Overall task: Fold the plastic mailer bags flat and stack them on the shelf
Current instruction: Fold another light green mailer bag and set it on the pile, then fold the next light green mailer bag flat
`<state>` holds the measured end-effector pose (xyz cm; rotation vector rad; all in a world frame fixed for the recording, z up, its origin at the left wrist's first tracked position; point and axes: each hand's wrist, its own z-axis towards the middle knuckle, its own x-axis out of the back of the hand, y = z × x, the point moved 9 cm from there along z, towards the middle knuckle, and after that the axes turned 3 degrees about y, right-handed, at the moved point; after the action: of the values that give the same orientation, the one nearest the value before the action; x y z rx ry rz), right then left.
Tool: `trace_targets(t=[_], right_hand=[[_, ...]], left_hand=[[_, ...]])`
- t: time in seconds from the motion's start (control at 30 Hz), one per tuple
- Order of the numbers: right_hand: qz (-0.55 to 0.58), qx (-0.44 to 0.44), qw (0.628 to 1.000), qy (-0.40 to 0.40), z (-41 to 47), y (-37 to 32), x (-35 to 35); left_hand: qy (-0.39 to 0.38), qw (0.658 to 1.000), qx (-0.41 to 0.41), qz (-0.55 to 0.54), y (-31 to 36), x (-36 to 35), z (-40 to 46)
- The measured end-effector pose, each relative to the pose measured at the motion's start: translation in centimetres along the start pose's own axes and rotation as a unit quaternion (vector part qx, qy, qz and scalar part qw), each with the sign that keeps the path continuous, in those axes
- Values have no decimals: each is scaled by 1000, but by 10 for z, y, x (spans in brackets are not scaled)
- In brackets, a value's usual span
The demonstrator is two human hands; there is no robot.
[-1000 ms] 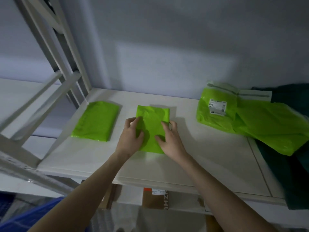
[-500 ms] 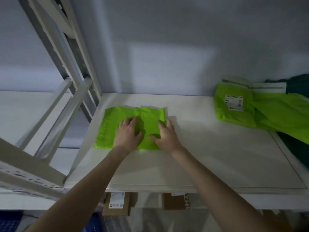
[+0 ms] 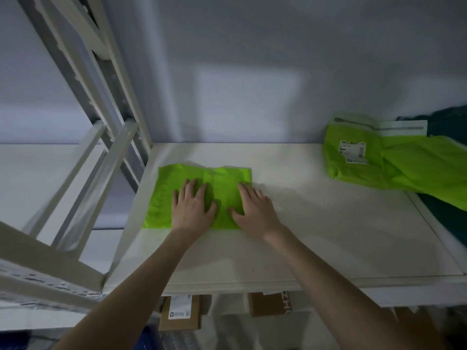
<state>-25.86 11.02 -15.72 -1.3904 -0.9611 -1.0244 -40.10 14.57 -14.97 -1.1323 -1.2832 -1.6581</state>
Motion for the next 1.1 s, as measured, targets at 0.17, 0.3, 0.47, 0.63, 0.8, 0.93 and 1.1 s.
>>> trace_targets(t=[0.17, 0.3, 0.47, 0.63, 0.8, 0.93, 1.1], right_hand=[[24, 4, 999, 23, -1, 4, 11], [49, 0, 998, 48, -4, 15, 32], [51, 2, 997, 62, -11, 45, 69], [50, -22, 993, 108, -23, 96, 116], [41, -51, 987, 144, -42, 164, 160], [6, -73, 981, 177, -60, 221, 193], [-10, -106, 975, 193, -87, 294, 223]], left_hand=[[30, 999, 9, -12, 5, 14, 3], [34, 999, -9, -23, 23, 22, 4], [40, 997, -47, -39, 67, 31, 6], [39, 994, -88, -58, 136, 30, 12], [60, 986, -130, -89, 222, 28, 17], [65, 978, -162, -116, 289, 18, 16], [44, 971, -185, -147, 361, -7, 15]])
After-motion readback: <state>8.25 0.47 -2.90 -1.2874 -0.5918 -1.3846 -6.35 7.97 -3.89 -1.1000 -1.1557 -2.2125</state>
